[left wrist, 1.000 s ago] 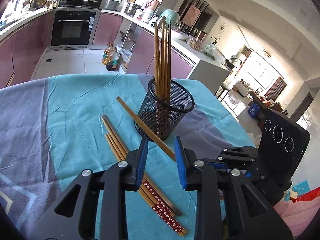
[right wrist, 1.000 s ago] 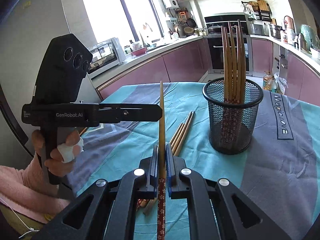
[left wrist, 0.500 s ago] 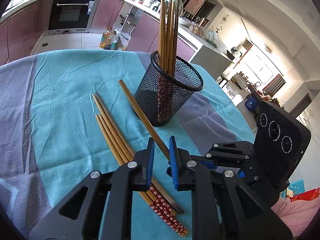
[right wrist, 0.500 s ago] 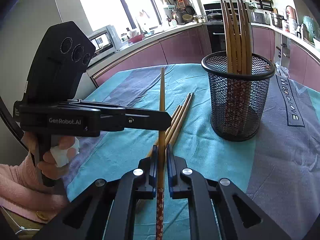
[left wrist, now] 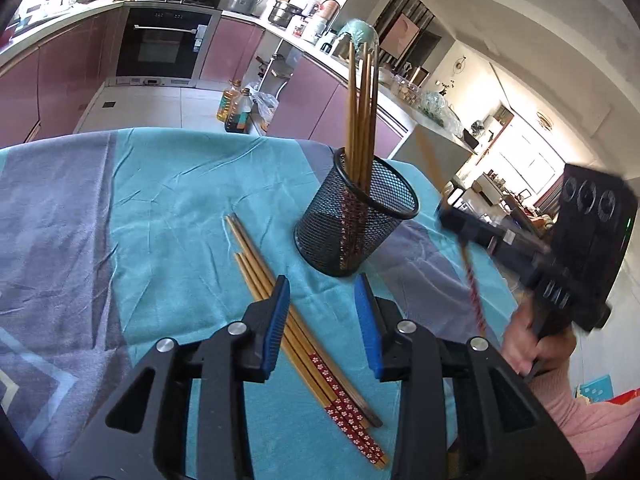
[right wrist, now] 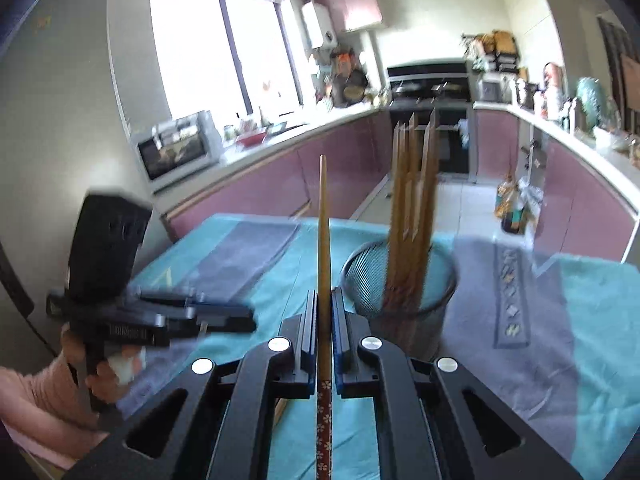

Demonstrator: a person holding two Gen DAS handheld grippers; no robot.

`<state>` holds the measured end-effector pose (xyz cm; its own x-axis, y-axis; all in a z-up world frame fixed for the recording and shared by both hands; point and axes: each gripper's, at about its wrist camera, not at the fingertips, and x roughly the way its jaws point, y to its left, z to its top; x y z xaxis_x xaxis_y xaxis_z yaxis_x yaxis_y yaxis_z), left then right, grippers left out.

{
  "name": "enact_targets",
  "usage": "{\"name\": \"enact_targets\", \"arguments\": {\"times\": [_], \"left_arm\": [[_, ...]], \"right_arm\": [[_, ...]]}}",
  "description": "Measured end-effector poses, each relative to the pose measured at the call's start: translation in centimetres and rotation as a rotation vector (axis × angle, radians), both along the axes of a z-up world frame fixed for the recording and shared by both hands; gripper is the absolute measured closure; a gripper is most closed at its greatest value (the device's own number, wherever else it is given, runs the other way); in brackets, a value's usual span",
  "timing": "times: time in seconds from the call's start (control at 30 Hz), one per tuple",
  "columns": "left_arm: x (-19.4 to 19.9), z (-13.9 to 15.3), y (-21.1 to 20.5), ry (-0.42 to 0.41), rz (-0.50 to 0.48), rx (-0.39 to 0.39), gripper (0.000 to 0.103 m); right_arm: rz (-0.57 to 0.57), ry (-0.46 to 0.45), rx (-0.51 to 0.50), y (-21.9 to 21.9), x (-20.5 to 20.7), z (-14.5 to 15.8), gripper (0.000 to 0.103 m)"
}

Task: Organize utensils
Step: 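Lift the chopstick upright and insert it into the mesh holder with the right gripper, then open the right gripper to release the chopstick and withdraw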

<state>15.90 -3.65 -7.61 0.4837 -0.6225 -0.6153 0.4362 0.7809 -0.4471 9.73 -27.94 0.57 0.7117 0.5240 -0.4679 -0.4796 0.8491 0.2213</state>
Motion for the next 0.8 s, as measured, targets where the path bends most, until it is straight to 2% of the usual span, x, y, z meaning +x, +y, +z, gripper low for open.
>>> {"name": "enact_targets", "arguments": {"times": [0.1, 0.33, 0.43, 0.53, 0.67, 0.77, 0.8], "left_arm": [[-0.1, -0.4, -0.1, 0.010, -0.001, 0.011, 0.070], [-0.4, -1.5, -0.2, 0.037, 0.000, 0.034, 0.069], [-0.3, -2.0, 0.0, 0.053, 0.005, 0.031, 0.069], [-0.3, -2.3, 0.2, 0.065, 0.008, 0.031, 0.067], [-0.4, -2.7, 0.5, 0.067, 0.006, 0.035, 0.067], [-0.3, -2.8, 0.6, 0.068, 0.008, 0.037, 0.066], [-0.3, -2.8, 0.7, 0.069, 0.005, 0.035, 0.066]], "right_arm": [[-0.026, -0.038, 0.063, -1.1, 1.4, 1.7, 0.097], [-0.081, -0.114, 0.109, -2.4, 4.7, 3.6, 0.095], [-0.133, -0.129, 0.131, -2.8, 6.2, 3.5, 0.101], [-0.128, -0.075, 0.143, -2.5, 7.2, 2.6, 0.102], [-0.079, 0.007, 0.099, -2.2, 6.9, 0.7, 0.101], [-0.031, 0.045, 0.068, -2.0, 5.1, -0.2, 0.097], [-0.006, 0.066, 0.060, -2.0, 4.6, -0.5, 0.092]]}}
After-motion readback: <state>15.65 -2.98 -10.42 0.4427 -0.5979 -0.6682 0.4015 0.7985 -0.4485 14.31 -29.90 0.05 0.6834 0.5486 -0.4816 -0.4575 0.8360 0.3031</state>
